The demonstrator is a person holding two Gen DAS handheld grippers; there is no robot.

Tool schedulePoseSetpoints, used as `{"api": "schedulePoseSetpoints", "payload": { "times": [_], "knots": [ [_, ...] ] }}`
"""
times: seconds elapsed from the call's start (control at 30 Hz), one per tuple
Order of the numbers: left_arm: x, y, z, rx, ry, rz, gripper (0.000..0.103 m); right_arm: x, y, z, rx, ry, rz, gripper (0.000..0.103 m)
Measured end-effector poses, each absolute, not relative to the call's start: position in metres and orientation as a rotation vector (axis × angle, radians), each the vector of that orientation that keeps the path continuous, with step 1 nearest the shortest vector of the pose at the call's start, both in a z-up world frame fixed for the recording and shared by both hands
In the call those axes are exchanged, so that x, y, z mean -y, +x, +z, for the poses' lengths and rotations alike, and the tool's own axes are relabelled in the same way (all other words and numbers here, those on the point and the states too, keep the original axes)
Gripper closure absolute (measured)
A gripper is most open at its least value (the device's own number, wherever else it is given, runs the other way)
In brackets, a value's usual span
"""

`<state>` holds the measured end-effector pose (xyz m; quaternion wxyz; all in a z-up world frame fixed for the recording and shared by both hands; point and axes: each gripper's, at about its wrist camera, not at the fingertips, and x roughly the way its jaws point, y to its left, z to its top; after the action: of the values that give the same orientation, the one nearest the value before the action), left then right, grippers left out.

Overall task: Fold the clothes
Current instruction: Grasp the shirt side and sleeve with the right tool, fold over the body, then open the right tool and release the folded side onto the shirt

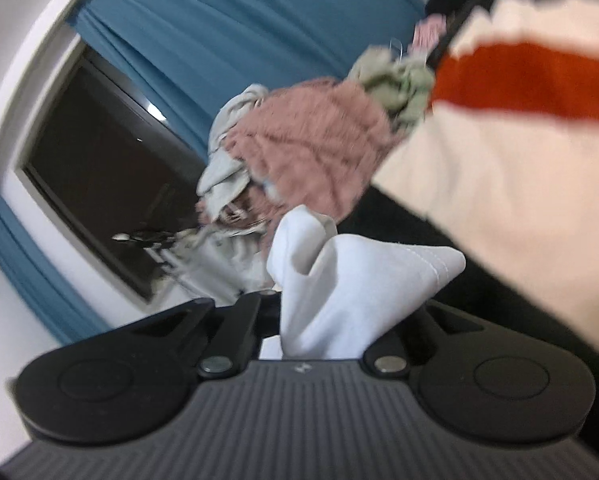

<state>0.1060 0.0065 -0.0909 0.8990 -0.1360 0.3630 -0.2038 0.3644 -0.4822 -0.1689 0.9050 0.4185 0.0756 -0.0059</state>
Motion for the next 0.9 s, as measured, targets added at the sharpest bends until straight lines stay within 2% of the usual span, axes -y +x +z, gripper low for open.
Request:
{"api": "schedulePoseSetpoints", "payload": {
  "times": [0.13,0.33,0.47,0.6,0.77,0.87,0.9],
  "knots": [
    [-0.029,0.104,-0.073,-0.687,-0.337,-0.350,0.000,0.458,0.348,-0.119,-0.149,0.743,-0.099,0.091],
    [-0.064,0.088,-0.045,-0.598,-0.331,-0.278,0.000,0.364,0.374,-0.044,-0.216,0.362,-0.214,0.091],
    [-0.093,0.089,-0.037,-0.580,-0.324,-0.213,0.000,0.270,0.397,-0.031,-0.266,0.052,-0.231,0.090],
    [-0.126,0.108,-0.046,-0.595,-0.403,-0.159,0.000,0.184,0.424,-0.058,-0.356,-0.109,-0.195,0.090],
    [-0.151,0.131,-0.067,-0.607,-0.415,-0.105,0.000,0.116,0.456,-0.117,-0.456,-0.223,-0.169,0.088],
    [-0.156,0.150,-0.078,-0.624,-0.423,-0.094,0.000,0.108,0.465,-0.135,-0.513,-0.164,-0.137,0.074],
    [-0.157,0.153,-0.081,-0.630,-0.426,-0.095,0.000,0.108,0.466,-0.136,-0.523,-0.136,-0.116,0.053]
  ]
}}
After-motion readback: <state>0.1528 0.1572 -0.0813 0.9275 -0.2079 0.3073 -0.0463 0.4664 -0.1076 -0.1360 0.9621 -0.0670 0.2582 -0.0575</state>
